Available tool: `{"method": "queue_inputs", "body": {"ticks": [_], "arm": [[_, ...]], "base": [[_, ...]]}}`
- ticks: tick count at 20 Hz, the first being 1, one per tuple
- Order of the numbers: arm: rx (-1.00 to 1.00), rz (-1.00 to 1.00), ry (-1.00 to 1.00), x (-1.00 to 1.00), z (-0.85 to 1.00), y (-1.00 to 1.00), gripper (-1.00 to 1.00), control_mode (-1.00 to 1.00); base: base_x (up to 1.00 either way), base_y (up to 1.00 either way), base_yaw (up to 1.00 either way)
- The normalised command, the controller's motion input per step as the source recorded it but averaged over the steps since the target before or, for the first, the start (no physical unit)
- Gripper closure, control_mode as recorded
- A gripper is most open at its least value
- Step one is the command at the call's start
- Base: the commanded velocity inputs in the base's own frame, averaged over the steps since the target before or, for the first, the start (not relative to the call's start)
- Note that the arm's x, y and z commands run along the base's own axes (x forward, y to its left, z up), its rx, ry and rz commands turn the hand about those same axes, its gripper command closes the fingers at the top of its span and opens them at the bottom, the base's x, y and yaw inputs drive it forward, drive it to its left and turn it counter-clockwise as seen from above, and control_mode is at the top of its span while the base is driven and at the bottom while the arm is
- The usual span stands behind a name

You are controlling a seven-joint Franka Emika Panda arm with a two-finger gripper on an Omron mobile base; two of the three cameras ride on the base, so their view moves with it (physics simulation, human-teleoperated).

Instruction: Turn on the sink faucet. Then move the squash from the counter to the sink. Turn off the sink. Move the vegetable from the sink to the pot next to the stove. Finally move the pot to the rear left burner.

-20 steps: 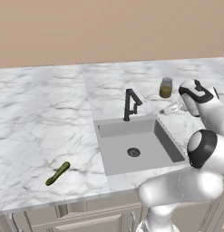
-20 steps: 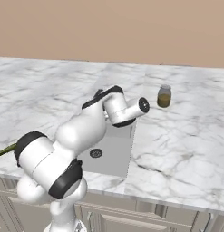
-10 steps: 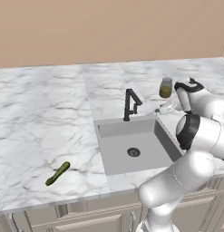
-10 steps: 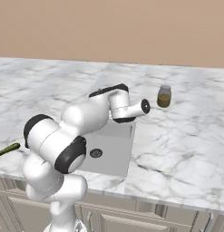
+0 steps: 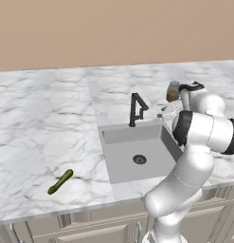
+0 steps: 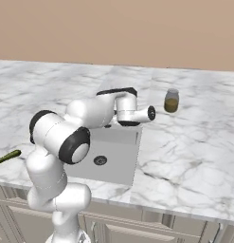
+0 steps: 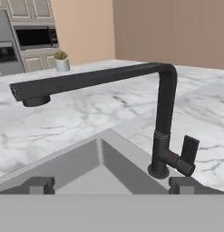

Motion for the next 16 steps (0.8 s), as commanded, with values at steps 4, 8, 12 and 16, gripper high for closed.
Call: {"method": "queue_inputs", "body": {"ticks": [4,8,12,16], "arm": [[0.0,0.04,-0.01,0.45,-0.18,0.0,-1.0,-1.0],[0.0,0.03,-0.06,0.31,-0.21,0.0,-1.0,-1.0],[0.0,0.02,-0.07,0.3,-0.18,0.0,-1.0,-1.0],[0.02,0.01,-0.06,0.3,-0.08,0.0,-1.0,-1.0]], "base": [[0.0,0.0,0.0],[0.0,0.0,0.0],[0.0,0.0,0.0],[0.0,0.0,0.0]]}}
